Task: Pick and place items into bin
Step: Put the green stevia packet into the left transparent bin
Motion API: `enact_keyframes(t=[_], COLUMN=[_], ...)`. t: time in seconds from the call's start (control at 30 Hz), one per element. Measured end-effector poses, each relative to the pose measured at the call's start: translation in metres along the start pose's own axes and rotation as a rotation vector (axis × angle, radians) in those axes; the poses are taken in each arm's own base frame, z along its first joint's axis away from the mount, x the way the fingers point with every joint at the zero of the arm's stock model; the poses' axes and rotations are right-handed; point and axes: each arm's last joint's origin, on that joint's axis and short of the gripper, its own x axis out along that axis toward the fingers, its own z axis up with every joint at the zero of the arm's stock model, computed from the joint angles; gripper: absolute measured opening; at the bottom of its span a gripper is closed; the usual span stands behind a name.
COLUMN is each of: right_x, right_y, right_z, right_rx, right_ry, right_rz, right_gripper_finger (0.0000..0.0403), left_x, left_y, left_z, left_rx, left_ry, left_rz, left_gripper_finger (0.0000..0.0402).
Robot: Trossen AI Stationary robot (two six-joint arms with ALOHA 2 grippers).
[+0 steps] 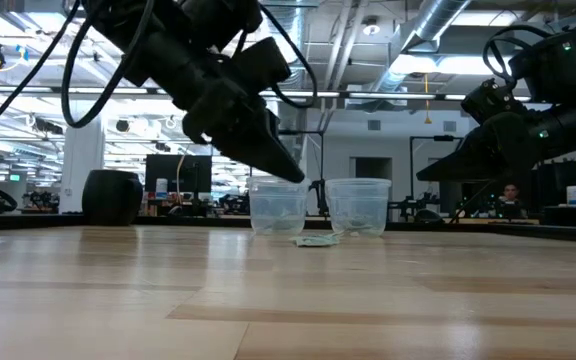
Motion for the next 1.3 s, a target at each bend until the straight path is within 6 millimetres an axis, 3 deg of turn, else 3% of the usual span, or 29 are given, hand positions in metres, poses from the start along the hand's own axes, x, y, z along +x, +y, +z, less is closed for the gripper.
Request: enact_keyframes(t=[0.47,0.8,1.3], right_x=[0.0,0.0,0.0], right_y=[0.0,0.0,0.0], right_z=[0.0,0.0,0.0], right_rx=[-0.001,-0.001,-0.001], right_ry=[0.003,0.003,0.003], right_rz=[0.0,0.0,0.0], right_gripper_finger=[0.0075,0.0075,0.0075], left_x=[0.031,0.04,0.051], left_y=[-0.004,0.008,0.006], left_z=[-0.01,-0.025,-0.034], left_rx=[-0.055,-0.176,-0.203], left_ry=[0.025,0.103,0.116], left_rz=[-0.004,0.035,0.028], left_gripper_finger=[0.0135,0.016,0.0161])
